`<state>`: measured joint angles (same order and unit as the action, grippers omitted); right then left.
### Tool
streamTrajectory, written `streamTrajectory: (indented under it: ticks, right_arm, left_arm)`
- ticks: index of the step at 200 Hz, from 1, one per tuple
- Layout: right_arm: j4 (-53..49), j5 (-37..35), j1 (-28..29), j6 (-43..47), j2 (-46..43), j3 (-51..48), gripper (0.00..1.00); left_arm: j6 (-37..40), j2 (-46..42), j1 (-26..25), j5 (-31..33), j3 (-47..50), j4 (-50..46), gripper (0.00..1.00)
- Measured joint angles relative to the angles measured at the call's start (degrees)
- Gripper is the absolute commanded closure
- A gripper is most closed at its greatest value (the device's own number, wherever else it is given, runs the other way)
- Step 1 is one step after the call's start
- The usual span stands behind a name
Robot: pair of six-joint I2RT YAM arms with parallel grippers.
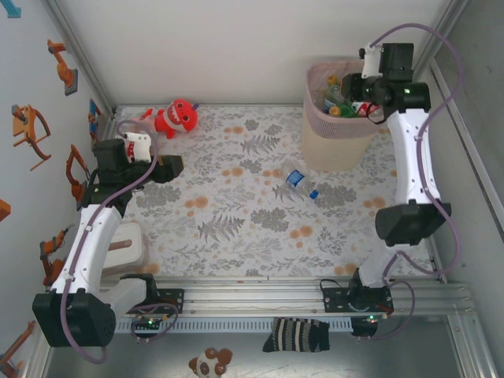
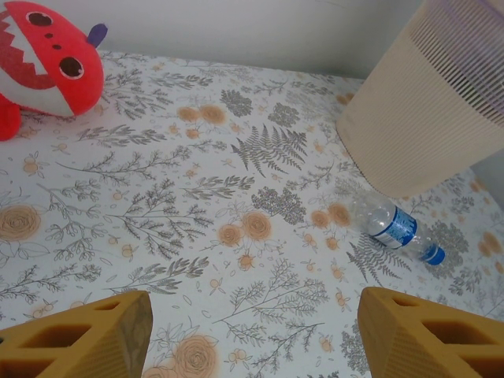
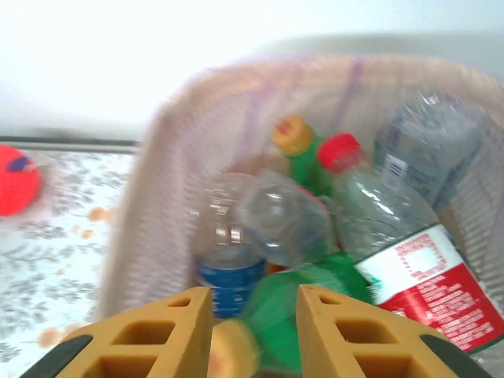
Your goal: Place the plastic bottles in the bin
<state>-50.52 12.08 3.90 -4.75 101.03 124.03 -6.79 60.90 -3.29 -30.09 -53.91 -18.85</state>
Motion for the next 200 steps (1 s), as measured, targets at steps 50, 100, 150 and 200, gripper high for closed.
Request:
streamTrajectory:
  ticks: [50, 100, 150, 200]
  right_arm:
    - [3.87, 1.6, 7.89, -1.51, -12.59, -13.42, 0.66]
    - [2.89, -1.75, 16.2, -1.81, -16.98, -28.55, 0.64]
    - [2.03, -10.78, 22.34, 4.83, -17.73, -40.7, 0.55]
    - [5.22, -19.93, 25.2, 14.05, -9.81, -48.04, 0.35]
  left_arm:
    - [0.02, -0.31, 0.0, 0.0, 0.02, 0.0, 0.31]
    - [-0.07, -0.85, 0.0, -0.68, 0.04, 0.04, 0.31]
    - [-0.42, -0.85, 0.0, -1.07, 0.04, 0.13, 0.31]
    - [-0.44, -0.85, 0.0, -1.27, 0.04, 0.42, 0.31]
